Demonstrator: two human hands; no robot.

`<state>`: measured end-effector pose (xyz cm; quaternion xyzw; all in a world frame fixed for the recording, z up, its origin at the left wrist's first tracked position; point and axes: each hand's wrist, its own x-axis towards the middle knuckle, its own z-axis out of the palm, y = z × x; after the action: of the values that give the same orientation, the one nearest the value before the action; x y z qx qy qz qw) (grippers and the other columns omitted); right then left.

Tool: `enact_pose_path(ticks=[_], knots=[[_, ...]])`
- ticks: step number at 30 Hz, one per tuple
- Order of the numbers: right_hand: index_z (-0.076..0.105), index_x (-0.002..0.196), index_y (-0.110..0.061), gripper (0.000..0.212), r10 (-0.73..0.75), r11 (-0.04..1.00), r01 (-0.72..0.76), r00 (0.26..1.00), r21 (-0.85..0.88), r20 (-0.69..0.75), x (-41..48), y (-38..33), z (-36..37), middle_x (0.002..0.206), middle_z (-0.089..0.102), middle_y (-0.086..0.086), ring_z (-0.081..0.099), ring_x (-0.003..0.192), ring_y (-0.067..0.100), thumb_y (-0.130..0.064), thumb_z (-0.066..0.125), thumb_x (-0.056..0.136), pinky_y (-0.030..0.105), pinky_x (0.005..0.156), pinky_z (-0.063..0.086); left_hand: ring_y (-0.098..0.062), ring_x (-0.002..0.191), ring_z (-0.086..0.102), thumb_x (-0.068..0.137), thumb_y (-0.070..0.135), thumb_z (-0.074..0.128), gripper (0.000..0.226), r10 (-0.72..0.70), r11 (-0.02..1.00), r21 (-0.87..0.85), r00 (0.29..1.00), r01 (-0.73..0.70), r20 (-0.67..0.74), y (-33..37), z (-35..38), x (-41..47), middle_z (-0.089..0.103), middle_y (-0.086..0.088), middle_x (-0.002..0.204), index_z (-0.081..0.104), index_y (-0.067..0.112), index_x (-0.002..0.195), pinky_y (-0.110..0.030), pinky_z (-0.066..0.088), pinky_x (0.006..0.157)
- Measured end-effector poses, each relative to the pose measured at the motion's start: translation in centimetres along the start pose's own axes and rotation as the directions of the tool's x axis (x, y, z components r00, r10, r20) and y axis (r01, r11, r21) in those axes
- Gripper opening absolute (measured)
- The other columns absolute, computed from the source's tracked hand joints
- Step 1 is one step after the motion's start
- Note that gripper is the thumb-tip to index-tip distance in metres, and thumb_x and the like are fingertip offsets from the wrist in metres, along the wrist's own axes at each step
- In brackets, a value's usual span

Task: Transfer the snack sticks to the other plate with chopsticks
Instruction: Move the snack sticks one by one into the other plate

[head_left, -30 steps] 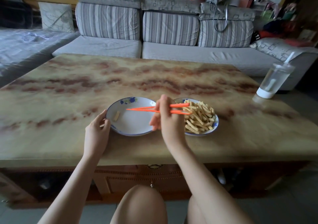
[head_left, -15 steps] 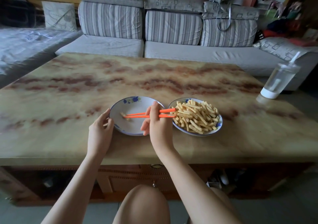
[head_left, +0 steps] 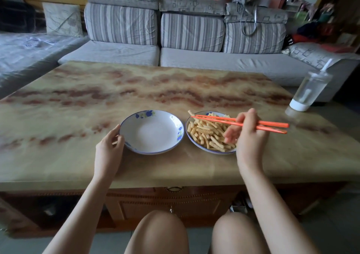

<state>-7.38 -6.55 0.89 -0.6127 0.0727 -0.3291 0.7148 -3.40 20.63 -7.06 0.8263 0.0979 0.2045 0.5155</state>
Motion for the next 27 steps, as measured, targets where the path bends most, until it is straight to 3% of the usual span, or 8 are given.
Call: enact_pose_path(ticks=[9,18,21,24,27], knots=[[0.049,0.07,-0.01,0.042,-0.038,0.995,0.034,0.998,-0.094,-0.041,0.8,0.5,-2.9,0.039,0.053,0.008,0.044,0.031,0.019,-0.029,0.032,0.104,0.017,0.036,0.033,-0.008,0.093,0.053,0.094,0.016,0.048,0.039,0.012,1.0,0.014,1.0,-0.012,0.005,-0.4,0.1,0.3,0.064,0.0,0.113,0.057,0.022,0.132,-0.025,0.037,0.078],[0.05,0.073,-0.007,0.041,-0.076,0.99,0.075,0.997,-0.121,-0.006,0.1,0.6,-3.4,0.042,0.054,0.01,0.045,0.032,0.022,-0.027,0.033,0.104,0.021,0.036,0.031,-0.006,0.093,0.051,0.094,0.015,0.047,0.039,0.006,1.0,0.018,1.0,-0.006,0.007,-0.1,0.0,0.0,0.06,0.007,0.106,0.056,0.021,0.132,-0.023,0.036,0.079],[0.049,0.074,-0.007,0.04,-0.095,0.99,0.092,0.995,-0.11,-0.02,0.0,0.2,-3.7,0.042,0.054,0.009,0.046,0.033,0.022,-0.027,0.033,0.104,0.021,0.036,0.031,-0.006,0.094,0.051,0.094,0.016,0.047,0.039,0.007,1.0,0.017,1.0,-0.007,0.003,-0.3,0.0,0.2,0.063,0.002,0.114,0.056,0.021,0.132,-0.023,0.035,0.079],[0.049,0.074,-0.009,0.039,-0.091,0.992,0.088,0.995,-0.086,-0.036,-0.2,0.0,-3.9,0.042,0.054,0.01,0.045,0.032,0.021,-0.027,0.032,0.104,0.021,0.037,0.032,-0.006,0.101,0.05,0.094,0.014,0.046,0.039,0.014,1.0,0.01,1.0,-0.014,0.0,-0.2,0.1,0.2,0.062,0.0,0.123,0.057,0.019,0.131,-0.021,0.034,0.083],[0.048,0.075,-0.011,0.038,-0.093,0.994,0.09,0.995,-0.065,-0.048,-0.3,0.0,-4.1,0.043,0.054,0.009,0.046,0.033,0.022,-0.027,0.032,0.105,0.025,0.039,0.032,-0.014,0.122,0.048,0.096,0.022,0.048,0.041,-0.026,0.999,-0.043,1.0,0.026,-0.003,-0.2,0.0,0.4,0.054,0.003,0.133,0.05,0.019,0.137,-0.02,0.032,0.095]])
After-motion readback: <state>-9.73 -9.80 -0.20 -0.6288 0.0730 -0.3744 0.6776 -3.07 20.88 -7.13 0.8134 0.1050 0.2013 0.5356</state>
